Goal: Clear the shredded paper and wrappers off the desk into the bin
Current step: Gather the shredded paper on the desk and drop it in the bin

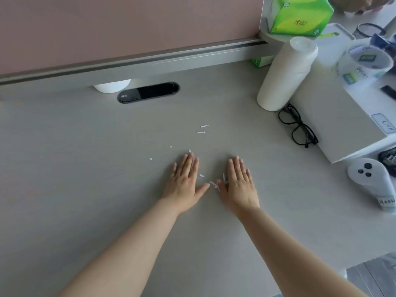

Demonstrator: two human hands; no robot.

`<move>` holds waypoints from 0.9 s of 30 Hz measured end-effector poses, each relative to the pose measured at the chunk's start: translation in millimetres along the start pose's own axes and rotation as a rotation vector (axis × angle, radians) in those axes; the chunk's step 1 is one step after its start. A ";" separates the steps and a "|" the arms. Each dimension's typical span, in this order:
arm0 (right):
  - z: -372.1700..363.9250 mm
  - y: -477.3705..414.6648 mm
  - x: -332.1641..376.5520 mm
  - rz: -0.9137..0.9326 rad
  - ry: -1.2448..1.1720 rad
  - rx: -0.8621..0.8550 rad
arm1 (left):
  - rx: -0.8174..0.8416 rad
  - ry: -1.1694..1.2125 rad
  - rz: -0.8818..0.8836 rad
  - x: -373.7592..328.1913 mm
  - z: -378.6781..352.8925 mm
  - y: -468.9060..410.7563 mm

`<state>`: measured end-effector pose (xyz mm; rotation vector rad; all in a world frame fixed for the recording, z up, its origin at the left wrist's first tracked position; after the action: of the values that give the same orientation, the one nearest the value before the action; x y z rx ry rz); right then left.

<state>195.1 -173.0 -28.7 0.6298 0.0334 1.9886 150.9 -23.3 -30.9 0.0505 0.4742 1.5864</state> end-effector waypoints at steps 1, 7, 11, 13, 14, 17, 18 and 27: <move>-0.2 0.3 9.3 0.086 -0.071 0.003 | -0.030 0.047 -0.045 -2.1 1.1 -2.5; 18.1 1.2 0.9 0.125 -0.005 -0.086 | -0.211 0.034 -0.013 38.4 19.5 3.3; 11.8 -1.9 -13.9 0.060 0.280 0.166 | -0.103 -0.061 0.055 69.4 22.7 -0.7; 7.4 -12.8 -11.4 0.076 0.305 0.177 | -0.037 -0.095 0.112 76.6 19.4 -5.9; 7.0 -21.9 -7.1 0.090 0.313 0.162 | -0.041 -0.096 0.117 77.2 18.6 -9.2; 11.8 -58.2 10.9 0.136 0.310 0.132 | -0.083 0.001 0.016 71.5 25.1 -20.8; 14.5 -70.5 15.8 0.146 0.318 0.131 | -0.089 0.012 -0.046 69.2 27.5 -25.2; 28.6 -144.2 42.0 0.329 0.348 0.173 | -0.174 0.054 0.027 100.9 39.9 -50.1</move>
<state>311.3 -73.7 -27.7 0.4089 0.3352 2.4146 202.4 84.4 -36.7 -0.1188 0.3769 1.6532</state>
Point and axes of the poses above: each hand's wrist, its own y-axis away from the middle knuckle, its own z-axis out of the back of the hand, x = y × z, the point moved 4 cm from there along -y, towards the middle knuckle, and after that the axes turned 11 degrees about x, right-handed, at the moved point
